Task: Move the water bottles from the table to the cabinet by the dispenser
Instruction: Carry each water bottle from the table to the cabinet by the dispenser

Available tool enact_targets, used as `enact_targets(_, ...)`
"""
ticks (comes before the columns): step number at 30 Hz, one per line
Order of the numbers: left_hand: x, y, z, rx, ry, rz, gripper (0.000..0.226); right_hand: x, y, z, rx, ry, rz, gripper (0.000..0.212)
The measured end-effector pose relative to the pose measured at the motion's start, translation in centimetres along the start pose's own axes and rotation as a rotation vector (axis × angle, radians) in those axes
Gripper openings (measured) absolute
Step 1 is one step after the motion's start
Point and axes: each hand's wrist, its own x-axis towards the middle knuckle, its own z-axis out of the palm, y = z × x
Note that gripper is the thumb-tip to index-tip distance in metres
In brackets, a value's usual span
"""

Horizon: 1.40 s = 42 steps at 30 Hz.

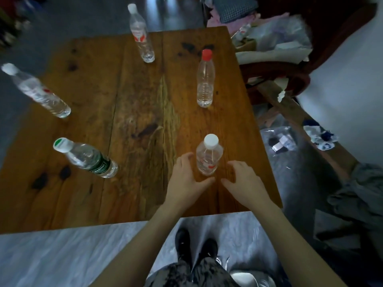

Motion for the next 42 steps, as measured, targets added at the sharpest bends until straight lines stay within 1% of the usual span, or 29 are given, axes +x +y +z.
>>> enact_targets(3, 1.3, 0.8, 1.2, -0.104, 0.11, 0.041, 0.087, 0.4, 0.4, 0.6, 0.025, -0.009, 0.002, 0.058)
enact_targets(6, 2.3, 1.8, 1.8, -0.178, 0.166, 0.065, 0.084, 0.8, 0.7, 0.9, 0.041, -0.014, 0.0, 0.058)
enact_targets(9, 3.0, 2.0, 2.0, -0.267, 0.176, 0.05, 0.078, 1.1, 0.8, 1.2, 0.06, -0.015, 0.005, 0.057)
enact_targets(13, 3.2, 1.5, 1.6, -0.31, 0.18, 0.058, 0.073, 1.2, 0.9, 1.4, 0.071, -0.019, 0.009, 0.058)
enact_targets(17, 3.0, 1.9, 0.5, -0.31, 0.185, 0.104, 0.065, 1.3, 1.0, 1.7, 0.085, -0.037, 0.011, 0.058)
enact_targets(19, 3.0, 2.5, -0.3, -0.319, 0.173, 0.141, 0.063, 1.4, 1.2, 1.8, 0.132, -0.055, 0.033, 0.059)
enact_targets(21, 3.0, 3.3, -1.5, -0.332, 0.151, 0.19, 0.064, 1.5, 1.3, 1.7, 0.232, -0.071, 0.064, 0.058)
enact_targets(23, 3.1, 4.3, -2.9, -0.345, 0.114, 0.231, 0.065, 1.6, 1.4, 1.5, 0.385, -0.101, 0.103, 0.056)
enact_targets(27, 3.1, 6.5, -5.6, -0.367, 0.036, 0.325, 0.069, 1.1, 0.6, -0.1, 0.979, -0.214, 0.265, 0.039)
enact_targets(31, 2.7, 8.4, -6.9, -0.367, 0.023, 0.382, 0.076, 0.4, 0.5, -1.3, 1.155, -0.276, 0.221, 0.037)
enact_targets(33, 2.5, 9.2, -7.0, -0.366, 0.014, 0.404, 0.075, 0.0, 0.6, -1.8, 1.299, -0.324, 0.227, 0.04)
enact_targets(37, 2.1, 10.1, -6.9, -0.359, 0.007, 0.437, 0.071, -0.7, 1.1, -2.5, 1.523, -0.39, 0.221, 0.037)
enact_targets(40, 1.8, 10.4, -6.9, -0.352, 0.001, 0.459, 0.072, -0.9, 1.4, -2.6, 1.617, -0.398, 0.259, 0.036)
enact_targets(42, 1.6, 10.4, -6.9, -0.355, -0.004, 0.464, 0.073, -0.9, 1.3, -2.7, 1.623, -0.411, 0.26, 0.037)
